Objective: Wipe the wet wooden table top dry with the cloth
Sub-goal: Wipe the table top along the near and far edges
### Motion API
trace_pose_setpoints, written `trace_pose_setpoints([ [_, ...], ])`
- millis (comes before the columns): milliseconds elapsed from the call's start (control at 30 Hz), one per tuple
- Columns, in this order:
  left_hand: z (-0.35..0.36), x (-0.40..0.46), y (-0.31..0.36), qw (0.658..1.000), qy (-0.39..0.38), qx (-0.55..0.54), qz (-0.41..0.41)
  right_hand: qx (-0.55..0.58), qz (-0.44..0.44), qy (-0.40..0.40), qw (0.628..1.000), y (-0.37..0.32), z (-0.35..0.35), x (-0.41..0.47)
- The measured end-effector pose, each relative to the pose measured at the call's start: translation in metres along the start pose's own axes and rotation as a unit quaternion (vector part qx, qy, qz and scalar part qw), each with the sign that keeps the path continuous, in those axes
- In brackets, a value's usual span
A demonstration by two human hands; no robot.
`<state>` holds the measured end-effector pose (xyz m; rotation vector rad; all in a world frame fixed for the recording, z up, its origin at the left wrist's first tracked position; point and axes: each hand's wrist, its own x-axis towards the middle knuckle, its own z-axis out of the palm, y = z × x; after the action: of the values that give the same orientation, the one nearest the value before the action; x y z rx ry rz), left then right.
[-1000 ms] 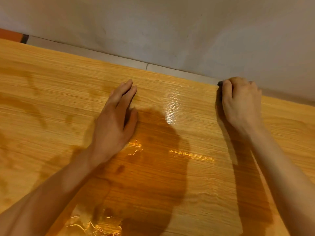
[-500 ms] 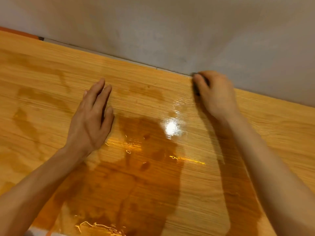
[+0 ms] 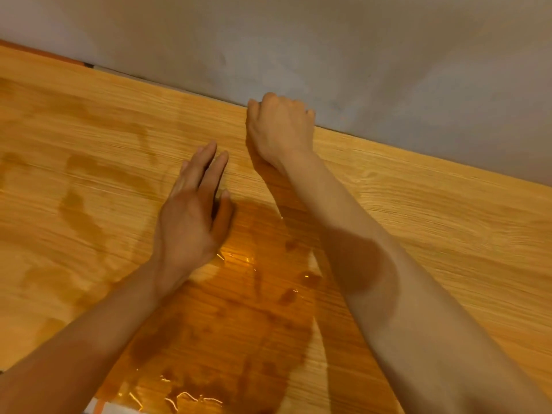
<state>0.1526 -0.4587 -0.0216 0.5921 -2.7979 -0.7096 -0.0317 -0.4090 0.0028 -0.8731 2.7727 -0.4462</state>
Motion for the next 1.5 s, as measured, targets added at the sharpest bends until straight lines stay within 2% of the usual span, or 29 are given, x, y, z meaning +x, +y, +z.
trace_pose_setpoints([
  [67, 0.001, 0.0, 0.0, 1.0, 0.001, -0.002, 0.006, 0.022, -0.011, -0.008, 1.0, 0.012, -0.002, -0.002],
  [167, 0.003, -0.001, -0.002, 1.0, -0.003, -0.003, 0.011, 0.025, 0.012, 0.019, 0.999, 0.071, -0.019, -0.023],
  [267, 0.003, 0.001, -0.004, 1.0, -0.008, 0.006, 0.012, 0.012, 0.084, 0.052, 0.995, 0.14, -0.049, -0.062],
  [367, 0.004, 0.001, -0.004, 1.0, -0.009, 0.017, 0.013, 0.04, 0.169, 0.071, 0.982, 0.167, -0.064, -0.078],
  [467, 0.005, 0.001, -0.005, 1.0, 0.004, 0.027, 0.014, 0.064, 0.175, 0.1, 0.977, 0.131, -0.04, -0.054],
  [600, 0.007, 0.001, -0.006, 0.999, 0.025, 0.022, 0.028, 0.054, 0.054, 0.115, 0.99, 0.036, 0.01, -0.023],
  [667, 0.008, 0.002, -0.004, 0.999, 0.035, 0.02, 0.033, 0.059, 0.02, 0.12, 0.991, 0.02, 0.018, -0.025],
  [800, 0.011, 0.001, -0.007, 0.997, 0.051, 0.022, 0.046, 0.05, -0.01, 0.117, 0.992, 0.026, 0.018, -0.091],
  [900, 0.011, 0.0, -0.007, 0.997, 0.062, 0.009, 0.052, 0.049, -0.033, 0.074, 0.996, 0.01, 0.024, -0.173],
  [967, 0.011, 0.0, -0.007, 0.996, 0.065, 0.01, 0.053, 0.036, -0.054, 0.056, 0.996, 0.009, 0.027, -0.195],
  [1100, 0.01, 0.002, -0.006, 0.997, 0.052, 0.024, 0.046, 0.054, -0.046, 0.084, 0.994, 0.017, 0.014, -0.128],
  [1200, 0.01, 0.002, -0.005, 0.998, 0.044, 0.03, 0.044, 0.137, 0.04, 0.135, 0.98, 0.021, 0.005, -0.06],
  [1267, 0.009, 0.002, -0.006, 0.998, 0.04, 0.031, 0.044, 0.156, 0.076, 0.145, 0.974, 0.017, 0.008, -0.055],
  [1333, 0.01, 0.002, -0.007, 0.998, 0.038, 0.038, 0.044, 0.121, 0.054, 0.139, 0.981, 0.006, 0.016, -0.09],
  [1500, 0.01, 0.003, -0.006, 0.998, 0.03, 0.046, 0.038, 0.087, -0.019, 0.063, 0.994, -0.013, 0.031, -0.213],
])
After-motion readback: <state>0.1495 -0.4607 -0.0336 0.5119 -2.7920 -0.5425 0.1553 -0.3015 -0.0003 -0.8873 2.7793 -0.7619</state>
